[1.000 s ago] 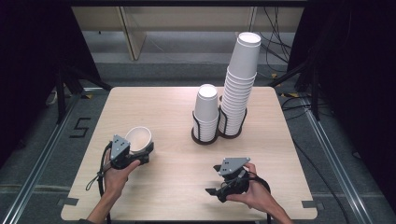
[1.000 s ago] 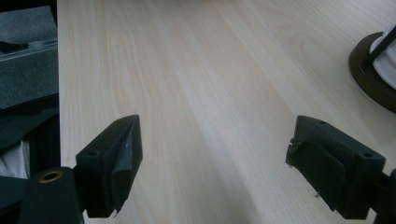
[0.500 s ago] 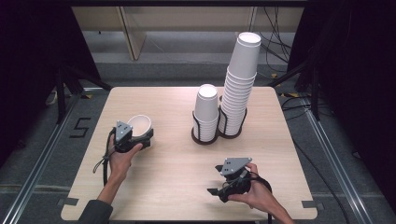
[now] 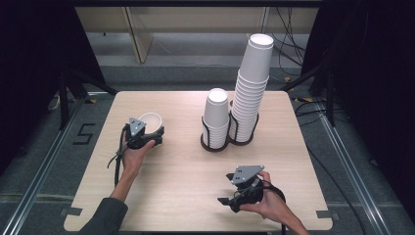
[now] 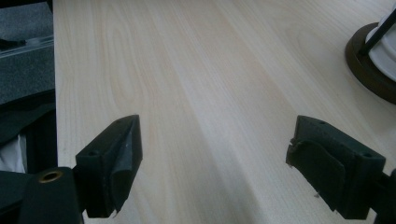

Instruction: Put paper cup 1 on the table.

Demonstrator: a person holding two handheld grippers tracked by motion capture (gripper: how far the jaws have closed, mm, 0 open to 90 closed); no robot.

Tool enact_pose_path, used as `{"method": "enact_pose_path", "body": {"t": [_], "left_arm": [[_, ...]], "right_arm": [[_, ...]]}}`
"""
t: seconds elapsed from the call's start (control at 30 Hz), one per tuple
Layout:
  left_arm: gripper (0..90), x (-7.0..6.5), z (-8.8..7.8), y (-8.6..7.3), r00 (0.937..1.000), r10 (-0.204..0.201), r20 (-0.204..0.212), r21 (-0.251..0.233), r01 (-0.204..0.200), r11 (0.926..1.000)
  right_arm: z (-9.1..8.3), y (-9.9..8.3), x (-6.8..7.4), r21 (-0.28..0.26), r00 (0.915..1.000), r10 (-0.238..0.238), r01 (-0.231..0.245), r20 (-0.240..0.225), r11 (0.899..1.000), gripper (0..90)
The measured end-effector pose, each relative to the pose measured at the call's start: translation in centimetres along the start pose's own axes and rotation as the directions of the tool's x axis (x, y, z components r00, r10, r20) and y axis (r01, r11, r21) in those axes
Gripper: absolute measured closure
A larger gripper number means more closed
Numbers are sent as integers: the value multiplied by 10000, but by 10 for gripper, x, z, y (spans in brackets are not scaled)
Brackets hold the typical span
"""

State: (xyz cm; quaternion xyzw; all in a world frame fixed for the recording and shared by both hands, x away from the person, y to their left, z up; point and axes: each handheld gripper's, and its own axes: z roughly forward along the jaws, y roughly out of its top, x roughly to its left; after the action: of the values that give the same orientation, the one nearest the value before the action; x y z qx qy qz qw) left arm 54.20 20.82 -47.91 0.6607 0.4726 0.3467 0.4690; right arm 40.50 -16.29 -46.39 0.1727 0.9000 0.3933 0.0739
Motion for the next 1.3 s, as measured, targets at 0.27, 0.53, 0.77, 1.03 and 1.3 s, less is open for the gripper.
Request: {"method": "enact_pose_path", "body": {"t": [0.27, 0.53, 0.77, 1.03, 1.3], "left_arm": [[131, 0, 13, 1, 9997, 74, -234, 54, -72, 10000], [120, 2, 23, -3, 9983, 60, -577, 114, -54, 9999], [103, 7, 27, -8, 9962, -245, -836, 138, 257, 9996], [131, 9, 27, -15, 9984, -147, -547, 410, 169, 9990], [144, 10, 26, -21, 9994, -33, -348, 944, 66, 9955]], "right_arm": [[1, 0, 1, 17, 10000, -26, 26, 14, 10000, 177], [1, 0, 1, 10, 10000, -45, 45, 3, 10000, 177], [1, 0, 1, 39, 10000, -34, 34, -45, 10000, 176], [0, 0, 1, 44, 10000, -43, 43, -35, 10000, 177], [2, 0, 2, 186, 9999, -120, 120, 28, 9998, 177]]}}
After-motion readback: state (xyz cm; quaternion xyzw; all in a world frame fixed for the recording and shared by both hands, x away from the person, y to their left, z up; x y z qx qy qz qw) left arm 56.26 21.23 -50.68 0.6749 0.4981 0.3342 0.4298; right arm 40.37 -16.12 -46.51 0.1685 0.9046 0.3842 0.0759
